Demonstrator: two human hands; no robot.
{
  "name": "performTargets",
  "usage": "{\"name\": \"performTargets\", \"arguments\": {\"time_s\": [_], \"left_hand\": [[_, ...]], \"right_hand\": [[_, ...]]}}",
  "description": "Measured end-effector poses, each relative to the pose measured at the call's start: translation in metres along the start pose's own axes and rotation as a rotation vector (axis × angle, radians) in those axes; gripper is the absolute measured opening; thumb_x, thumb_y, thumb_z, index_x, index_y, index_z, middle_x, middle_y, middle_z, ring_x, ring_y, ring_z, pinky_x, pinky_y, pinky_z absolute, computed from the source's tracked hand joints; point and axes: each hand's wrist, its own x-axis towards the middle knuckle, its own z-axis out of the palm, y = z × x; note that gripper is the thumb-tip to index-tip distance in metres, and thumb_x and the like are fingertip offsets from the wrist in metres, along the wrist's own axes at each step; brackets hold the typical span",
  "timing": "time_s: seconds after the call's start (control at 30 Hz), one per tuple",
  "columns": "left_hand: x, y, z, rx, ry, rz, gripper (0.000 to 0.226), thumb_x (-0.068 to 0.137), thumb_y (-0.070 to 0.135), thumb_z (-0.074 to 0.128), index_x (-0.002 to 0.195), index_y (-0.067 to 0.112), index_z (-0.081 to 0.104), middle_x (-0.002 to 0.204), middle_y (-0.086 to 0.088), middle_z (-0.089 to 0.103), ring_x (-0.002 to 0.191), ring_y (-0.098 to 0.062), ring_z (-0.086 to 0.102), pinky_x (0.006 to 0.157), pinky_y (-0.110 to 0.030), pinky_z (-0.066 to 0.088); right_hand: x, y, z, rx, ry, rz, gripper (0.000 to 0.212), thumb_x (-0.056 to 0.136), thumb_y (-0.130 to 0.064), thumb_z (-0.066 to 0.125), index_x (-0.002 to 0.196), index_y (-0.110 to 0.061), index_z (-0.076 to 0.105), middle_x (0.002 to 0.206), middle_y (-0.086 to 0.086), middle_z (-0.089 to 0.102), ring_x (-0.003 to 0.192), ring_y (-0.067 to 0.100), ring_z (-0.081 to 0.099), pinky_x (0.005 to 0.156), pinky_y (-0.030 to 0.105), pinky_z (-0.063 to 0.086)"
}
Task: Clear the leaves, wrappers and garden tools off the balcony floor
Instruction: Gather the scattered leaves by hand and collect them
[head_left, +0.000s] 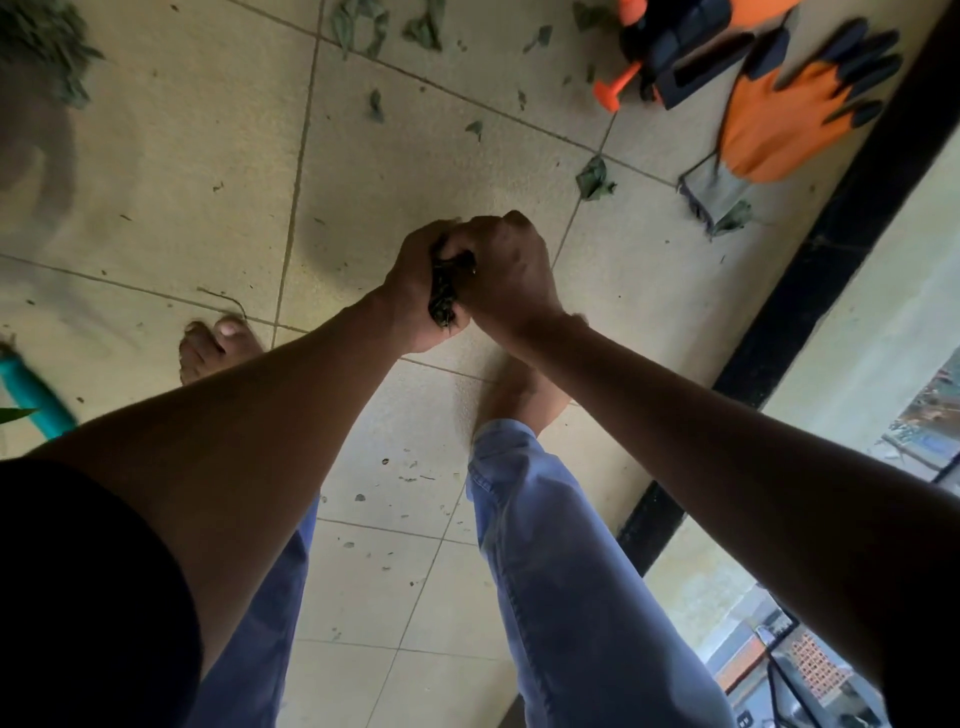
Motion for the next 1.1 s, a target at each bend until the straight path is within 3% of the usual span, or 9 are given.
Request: {"name": "performTargets", "arguments": {"time_s": [0.17, 0.27, 0.33, 0.47, 0.67, 0.8, 0.9, 1.0, 1.1], "left_hand": [[0.000, 0.008, 0.000, -0.001, 0.049, 0.025, 0.060, 0.100, 0.047, 0.046, 0.054, 0.021, 0.073, 0.063, 0.002, 0.067, 0.063, -0.013, 0.070, 0.058, -0.023, 0.055], [0.002, 0.011, 0.001, 0.030, 0.123, 0.028, 0.043, 0.096, 0.044, 0.053, 0.061, 0.022, 0.066, 0.062, 0.005, 0.062, 0.064, -0.011, 0.063, 0.060, -0.024, 0.048], [0.004, 0.010, 0.004, 0.060, 0.137, 0.011, 0.037, 0.093, 0.039, 0.054, 0.060, 0.024, 0.064, 0.061, 0.007, 0.058, 0.060, -0.008, 0.054, 0.058, -0.021, 0.040], [0.006, 0.005, 0.014, 0.131, 0.050, 0.008, 0.049, 0.092, 0.031, 0.050, 0.044, 0.025, 0.061, 0.052, 0.013, 0.052, 0.044, -0.002, 0.045, 0.040, -0.016, 0.032], [0.011, 0.002, 0.024, 0.092, 0.001, -0.026, 0.026, 0.090, 0.025, 0.057, 0.064, 0.025, 0.055, 0.056, 0.010, 0.045, 0.044, -0.004, 0.040, 0.036, -0.014, 0.028], [0.009, 0.003, 0.029, 0.048, -0.004, -0.065, 0.029, 0.095, 0.031, 0.059, 0.069, 0.026, 0.049, 0.056, 0.009, 0.048, 0.045, -0.003, 0.044, 0.033, -0.013, 0.025], [0.009, 0.004, 0.031, 0.075, 0.040, -0.086, 0.032, 0.096, 0.033, 0.060, 0.069, 0.026, 0.045, 0.060, 0.008, 0.049, 0.047, -0.004, 0.044, 0.033, -0.014, 0.024], [0.008, 0.005, 0.034, 0.137, 0.045, -0.087, 0.029, 0.096, 0.033, 0.060, 0.071, 0.026, 0.048, 0.061, 0.007, 0.050, 0.049, -0.005, 0.045, 0.034, -0.014, 0.024], [0.008, 0.007, 0.034, 0.203, 0.020, -0.090, 0.026, 0.097, 0.035, 0.059, 0.074, 0.023, 0.057, 0.063, 0.007, 0.052, 0.050, -0.005, 0.046, 0.035, -0.014, 0.024]], "right_hand": [[0.001, -0.008, -0.004, -0.030, -0.142, -0.130, 0.020, 0.090, -0.010, 0.053, 0.096, -0.008, 0.073, 0.088, 0.006, 0.072, 0.082, 0.021, 0.065, 0.084, 0.028, 0.049], [0.001, -0.004, -0.013, 0.072, -0.203, -0.060, 0.027, 0.088, -0.001, 0.055, 0.105, -0.009, 0.073, 0.092, 0.003, 0.073, 0.082, 0.016, 0.065, 0.077, 0.026, 0.051], [0.000, 0.002, -0.016, 0.109, -0.146, -0.002, 0.033, 0.085, 0.004, 0.057, 0.107, -0.014, 0.074, 0.097, 0.001, 0.074, 0.088, 0.014, 0.068, 0.075, 0.026, 0.055], [0.000, 0.010, -0.017, 0.097, 0.026, 0.094, 0.025, 0.082, 0.001, 0.056, 0.091, -0.017, 0.072, 0.086, -0.004, 0.071, 0.081, 0.014, 0.067, 0.068, 0.033, 0.056], [-0.001, 0.025, -0.013, 0.083, 0.087, 0.140, 0.005, 0.082, -0.016, 0.066, 0.087, -0.018, 0.068, 0.098, -0.001, 0.062, 0.090, 0.016, 0.059, 0.068, 0.031, 0.051], [0.006, 0.045, -0.021, 0.238, 0.203, 0.235, 0.022, 0.081, 0.000, 0.056, 0.090, -0.014, 0.071, 0.091, -0.006, 0.070, 0.084, 0.009, 0.066, 0.075, 0.033, 0.058], [0.017, 0.078, -0.026, 0.008, 0.309, 0.275, 0.034, 0.083, 0.002, 0.054, 0.111, -0.014, 0.065, 0.113, 0.001, 0.062, 0.101, 0.015, 0.059, 0.079, 0.028, 0.055], [0.033, 0.107, -0.029, -0.272, 0.245, 0.271, 0.056, 0.086, -0.001, 0.058, 0.138, -0.021, 0.050, 0.135, 0.011, 0.045, 0.118, 0.027, 0.047, 0.078, 0.028, 0.049], [0.047, 0.119, -0.030, -0.330, 0.192, 0.202, 0.049, 0.089, 0.002, 0.051, 0.135, -0.016, 0.054, 0.133, 0.014, 0.046, 0.114, 0.031, 0.049, 0.073, 0.031, 0.043]]}}
